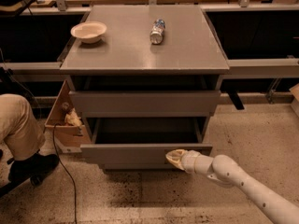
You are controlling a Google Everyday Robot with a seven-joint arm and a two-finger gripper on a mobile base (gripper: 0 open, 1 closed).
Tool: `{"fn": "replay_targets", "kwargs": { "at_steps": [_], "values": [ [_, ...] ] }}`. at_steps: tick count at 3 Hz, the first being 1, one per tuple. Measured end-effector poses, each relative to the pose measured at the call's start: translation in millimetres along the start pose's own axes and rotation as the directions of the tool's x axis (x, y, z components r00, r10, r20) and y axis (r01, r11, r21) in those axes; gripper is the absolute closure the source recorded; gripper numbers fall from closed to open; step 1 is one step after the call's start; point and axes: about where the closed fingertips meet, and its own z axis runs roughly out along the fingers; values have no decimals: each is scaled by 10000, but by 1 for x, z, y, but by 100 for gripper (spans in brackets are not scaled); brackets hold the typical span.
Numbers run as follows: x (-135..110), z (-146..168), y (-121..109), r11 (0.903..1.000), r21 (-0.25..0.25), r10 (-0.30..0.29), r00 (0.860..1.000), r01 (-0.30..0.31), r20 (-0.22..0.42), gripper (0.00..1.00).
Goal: Close middle drawer
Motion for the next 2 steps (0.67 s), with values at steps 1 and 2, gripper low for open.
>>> {"fn": "replay_targets", "kwargs": {
  "at_steps": [1, 2],
  "values": [
    [-9, 15, -19, 9997, 176, -203, 9991, 197, 380, 100],
    [-21, 33, -30, 9990, 215, -408, 9964, 393, 745, 100]
  ]
}}
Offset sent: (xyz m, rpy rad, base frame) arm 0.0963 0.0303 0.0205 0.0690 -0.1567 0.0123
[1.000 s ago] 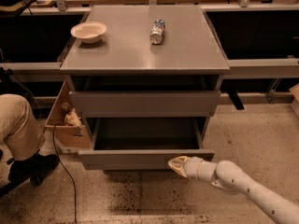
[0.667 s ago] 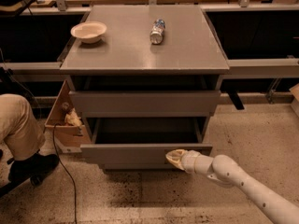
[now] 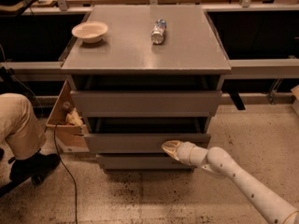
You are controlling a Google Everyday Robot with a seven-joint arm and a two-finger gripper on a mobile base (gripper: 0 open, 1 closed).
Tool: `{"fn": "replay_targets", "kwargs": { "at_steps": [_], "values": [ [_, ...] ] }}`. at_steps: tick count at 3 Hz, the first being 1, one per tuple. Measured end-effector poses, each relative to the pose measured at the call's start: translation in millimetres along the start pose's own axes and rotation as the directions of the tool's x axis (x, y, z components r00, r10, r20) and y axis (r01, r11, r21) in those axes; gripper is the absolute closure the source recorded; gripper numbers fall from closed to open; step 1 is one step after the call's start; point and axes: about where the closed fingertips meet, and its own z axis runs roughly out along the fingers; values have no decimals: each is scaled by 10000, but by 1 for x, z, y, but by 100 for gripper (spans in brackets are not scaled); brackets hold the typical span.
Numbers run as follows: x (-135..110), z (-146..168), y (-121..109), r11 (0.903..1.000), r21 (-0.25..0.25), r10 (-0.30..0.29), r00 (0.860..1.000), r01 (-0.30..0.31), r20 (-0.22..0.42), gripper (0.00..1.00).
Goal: Close middle drawer
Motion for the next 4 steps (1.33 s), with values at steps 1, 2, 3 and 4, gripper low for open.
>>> {"fn": "replay_targets", "kwargs": {
  "at_steps": [1, 2, 3, 4],
  "values": [
    [-15, 24, -14, 9997, 34, -225, 9988, 223, 432, 100],
    [-28, 43, -25, 9993, 14, -368, 9957, 369, 855, 100],
    [-32, 49, -26, 9992, -40, -380, 9937, 386, 1054, 100],
    [-27, 40, -10, 9989, -420, -141, 9947, 185, 1022, 100]
  ]
}}
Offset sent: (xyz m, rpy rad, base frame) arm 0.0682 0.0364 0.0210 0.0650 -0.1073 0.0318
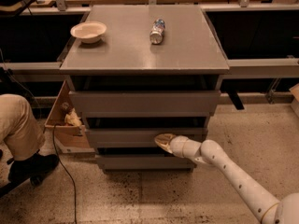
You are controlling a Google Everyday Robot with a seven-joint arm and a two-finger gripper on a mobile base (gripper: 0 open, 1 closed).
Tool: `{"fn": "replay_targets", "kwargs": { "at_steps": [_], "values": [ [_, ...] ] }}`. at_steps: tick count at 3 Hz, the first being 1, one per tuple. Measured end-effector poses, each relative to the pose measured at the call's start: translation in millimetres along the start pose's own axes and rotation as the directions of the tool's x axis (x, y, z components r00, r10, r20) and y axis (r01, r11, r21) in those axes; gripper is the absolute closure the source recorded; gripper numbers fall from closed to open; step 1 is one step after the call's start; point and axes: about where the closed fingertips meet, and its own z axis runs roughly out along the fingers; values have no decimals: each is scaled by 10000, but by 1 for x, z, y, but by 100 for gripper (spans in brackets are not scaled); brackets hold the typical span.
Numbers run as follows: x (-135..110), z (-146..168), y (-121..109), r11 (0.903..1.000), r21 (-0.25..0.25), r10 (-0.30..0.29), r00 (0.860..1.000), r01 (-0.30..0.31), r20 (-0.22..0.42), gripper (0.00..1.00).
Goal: Close middle drawer
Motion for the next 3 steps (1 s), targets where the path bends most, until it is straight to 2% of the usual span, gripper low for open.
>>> {"fn": "replay_targets", "kwargs": {
  "at_steps": [1, 2, 3],
  "values": [
    [7, -30, 28, 9961, -669, 568, 9982, -581, -212, 100],
    [8, -67, 49, 9906, -988, 895, 9946, -944, -528, 100],
    [-2, -111, 59, 9900, -1095, 753, 9900, -885, -1194, 100]
  ]
}}
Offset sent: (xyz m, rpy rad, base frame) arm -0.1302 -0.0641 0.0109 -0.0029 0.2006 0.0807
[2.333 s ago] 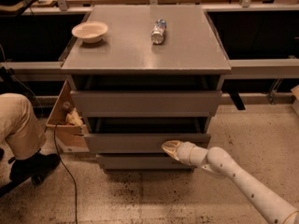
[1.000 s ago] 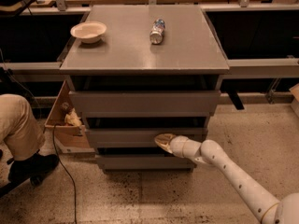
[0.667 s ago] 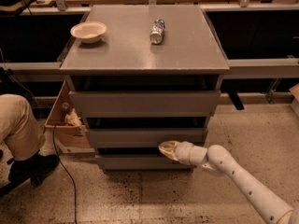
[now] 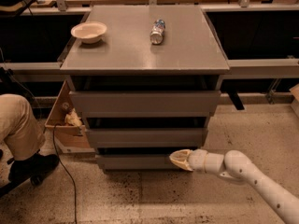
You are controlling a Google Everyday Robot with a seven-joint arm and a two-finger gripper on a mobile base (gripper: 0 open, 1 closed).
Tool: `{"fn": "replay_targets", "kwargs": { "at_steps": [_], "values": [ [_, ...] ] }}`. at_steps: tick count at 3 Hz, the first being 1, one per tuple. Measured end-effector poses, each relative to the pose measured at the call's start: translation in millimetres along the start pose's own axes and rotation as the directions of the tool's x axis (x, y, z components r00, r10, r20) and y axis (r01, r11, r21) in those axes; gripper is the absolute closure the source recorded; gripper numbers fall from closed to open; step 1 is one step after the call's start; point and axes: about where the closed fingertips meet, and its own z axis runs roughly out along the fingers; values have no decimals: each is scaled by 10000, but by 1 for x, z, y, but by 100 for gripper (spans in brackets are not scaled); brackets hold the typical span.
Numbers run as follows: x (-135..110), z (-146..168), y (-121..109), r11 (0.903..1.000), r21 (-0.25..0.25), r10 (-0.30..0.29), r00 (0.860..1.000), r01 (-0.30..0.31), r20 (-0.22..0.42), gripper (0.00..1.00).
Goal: Close middle drawer
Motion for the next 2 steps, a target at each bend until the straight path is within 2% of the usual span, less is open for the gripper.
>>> {"fn": "replay_targets", "kwargs": {
  "at_steps": [1, 2],
  "values": [
    [-35, -62, -16, 9999, 67, -79, 9970, 85, -775, 100],
    [-37, -63, -17, 9999, 56, -107, 9969, 111, -783, 100]
  ]
}}
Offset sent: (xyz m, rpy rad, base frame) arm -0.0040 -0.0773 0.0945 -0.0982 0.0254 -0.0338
